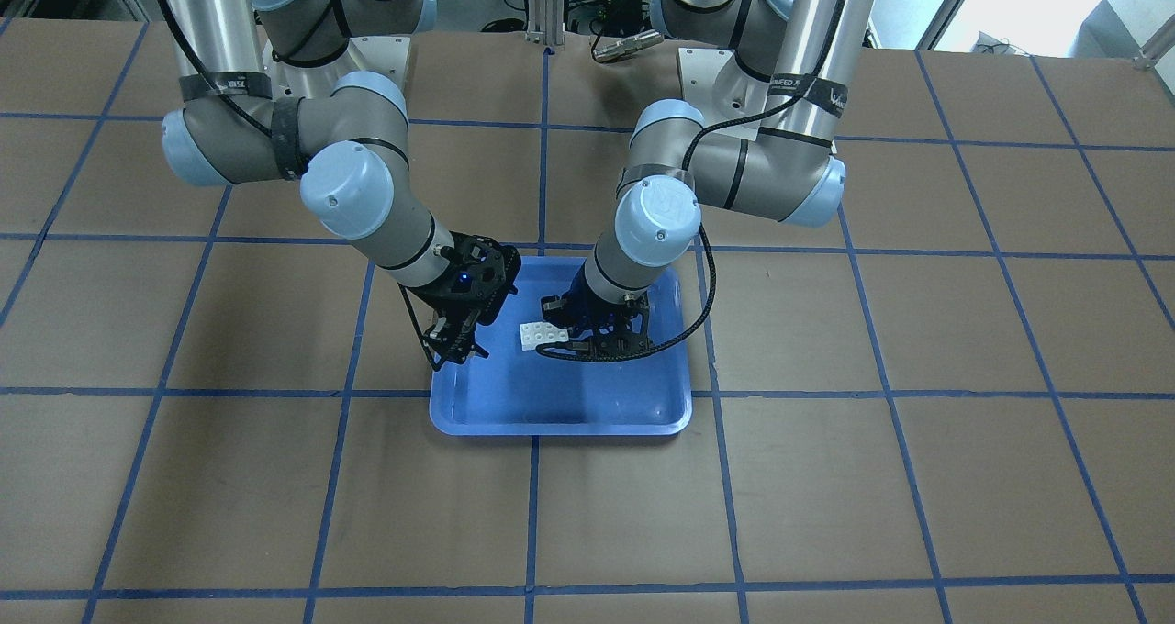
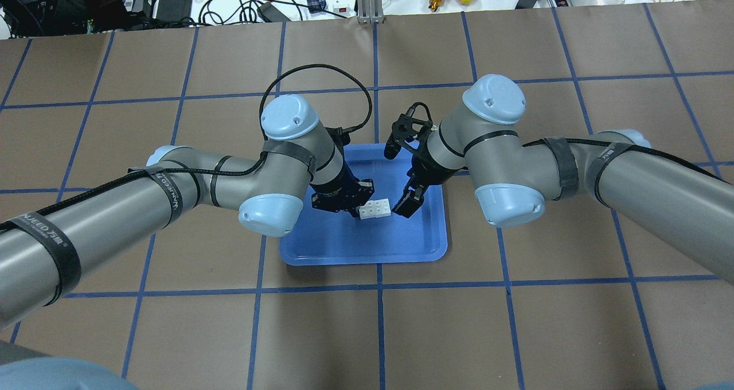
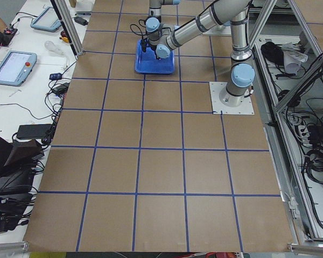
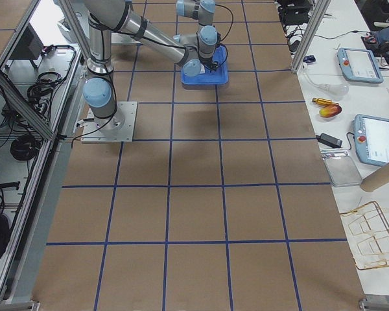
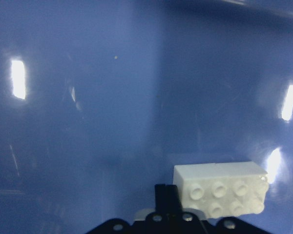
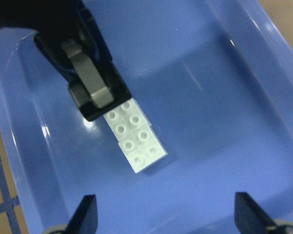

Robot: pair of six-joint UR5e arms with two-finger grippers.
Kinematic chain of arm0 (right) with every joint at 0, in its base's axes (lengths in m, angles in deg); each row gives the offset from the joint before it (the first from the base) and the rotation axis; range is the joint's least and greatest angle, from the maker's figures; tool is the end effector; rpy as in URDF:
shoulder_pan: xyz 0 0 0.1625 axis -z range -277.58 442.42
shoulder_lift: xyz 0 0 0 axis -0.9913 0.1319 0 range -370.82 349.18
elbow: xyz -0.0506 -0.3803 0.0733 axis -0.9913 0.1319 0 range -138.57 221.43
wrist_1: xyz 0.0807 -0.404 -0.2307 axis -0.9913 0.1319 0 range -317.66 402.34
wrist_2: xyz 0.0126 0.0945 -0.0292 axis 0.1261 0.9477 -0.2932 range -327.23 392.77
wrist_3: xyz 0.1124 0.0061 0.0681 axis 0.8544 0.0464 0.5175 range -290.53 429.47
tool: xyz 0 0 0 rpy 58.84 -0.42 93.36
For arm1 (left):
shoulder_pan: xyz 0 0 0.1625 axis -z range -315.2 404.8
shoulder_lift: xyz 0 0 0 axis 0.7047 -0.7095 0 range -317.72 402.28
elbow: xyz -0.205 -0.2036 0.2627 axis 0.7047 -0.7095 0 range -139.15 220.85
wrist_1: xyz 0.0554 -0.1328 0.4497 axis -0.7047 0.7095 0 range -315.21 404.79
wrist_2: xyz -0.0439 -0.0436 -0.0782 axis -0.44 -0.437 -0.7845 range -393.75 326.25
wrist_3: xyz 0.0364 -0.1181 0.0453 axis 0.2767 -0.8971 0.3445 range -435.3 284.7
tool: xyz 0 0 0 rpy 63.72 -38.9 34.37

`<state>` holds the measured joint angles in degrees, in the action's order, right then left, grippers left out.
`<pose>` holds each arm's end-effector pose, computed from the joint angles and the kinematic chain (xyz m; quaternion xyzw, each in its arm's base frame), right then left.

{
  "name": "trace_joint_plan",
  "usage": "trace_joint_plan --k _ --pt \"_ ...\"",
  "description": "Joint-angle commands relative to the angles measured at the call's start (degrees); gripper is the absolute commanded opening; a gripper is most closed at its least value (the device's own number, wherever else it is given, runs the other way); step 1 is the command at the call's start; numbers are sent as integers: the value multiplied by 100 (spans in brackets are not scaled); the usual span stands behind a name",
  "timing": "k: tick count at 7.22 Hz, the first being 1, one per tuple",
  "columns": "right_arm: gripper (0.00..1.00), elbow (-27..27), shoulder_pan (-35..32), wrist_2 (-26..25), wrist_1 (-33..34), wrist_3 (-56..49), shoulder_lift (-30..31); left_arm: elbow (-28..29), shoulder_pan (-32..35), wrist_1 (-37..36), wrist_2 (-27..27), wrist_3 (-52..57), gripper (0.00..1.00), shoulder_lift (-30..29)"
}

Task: Assemble white blocks and place on blue tray

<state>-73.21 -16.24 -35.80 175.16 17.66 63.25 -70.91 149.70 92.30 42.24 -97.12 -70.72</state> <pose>0.2630 -0.5221 0.1249 -0.4978 0.8469 -0.0863 0.1658 -0.3058 -0.5074 0.0715 0.0623 -0.9904 -0.0570 0.1096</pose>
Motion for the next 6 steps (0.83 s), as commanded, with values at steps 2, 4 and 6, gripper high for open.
trace_joint_plan --k 2,4,6 --pt "100 38 443 -709 -668 2745 791 40 4 -57 21 107 8 93" --pt "100 238 602 -1286 -1027 4226 933 101 -48 -57 30 116 9 189" --pt "100 1323 698 -1422 -2647 4967 934 329 -372 213 56 212 14 356"
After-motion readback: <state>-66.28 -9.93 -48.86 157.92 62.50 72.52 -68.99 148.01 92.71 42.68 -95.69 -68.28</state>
